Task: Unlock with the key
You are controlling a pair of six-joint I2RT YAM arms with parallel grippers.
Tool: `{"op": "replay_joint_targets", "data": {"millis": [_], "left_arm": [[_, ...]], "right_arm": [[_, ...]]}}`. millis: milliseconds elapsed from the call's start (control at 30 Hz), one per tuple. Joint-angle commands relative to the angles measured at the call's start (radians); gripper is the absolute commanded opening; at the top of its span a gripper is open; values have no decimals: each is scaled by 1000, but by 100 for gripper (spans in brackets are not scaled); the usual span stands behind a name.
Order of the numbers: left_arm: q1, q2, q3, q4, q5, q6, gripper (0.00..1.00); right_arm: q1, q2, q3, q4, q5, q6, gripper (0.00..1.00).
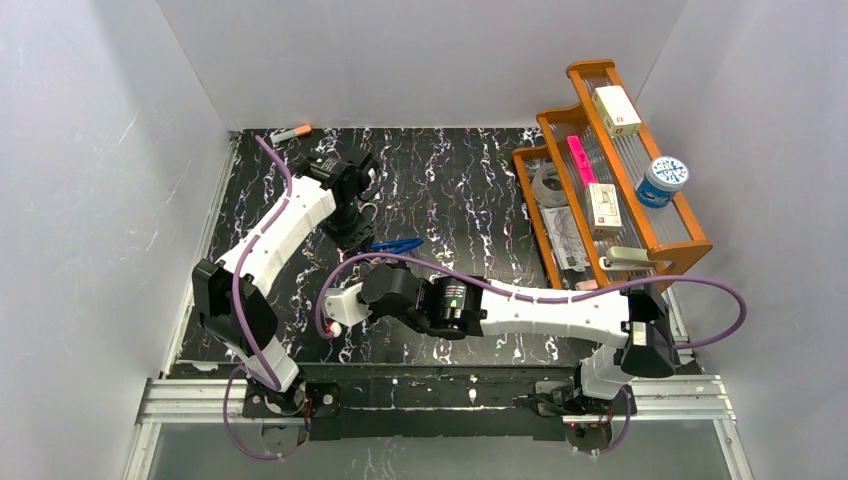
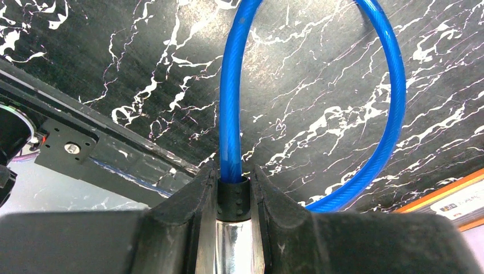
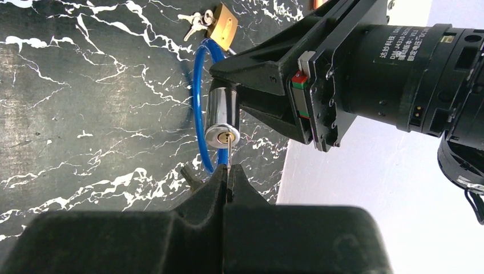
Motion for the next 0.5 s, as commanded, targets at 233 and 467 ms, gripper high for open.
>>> {"op": "replay_joint_targets", "data": {"millis": [233, 467], "left_arm": [[1, -54, -3, -16, 14, -2, 0], [0, -54, 7, -16, 16, 2, 0]], "right_arm": [[-16, -13, 28, 17, -16, 11, 1], [-26, -9, 20, 4, -3, 27, 1]]}}
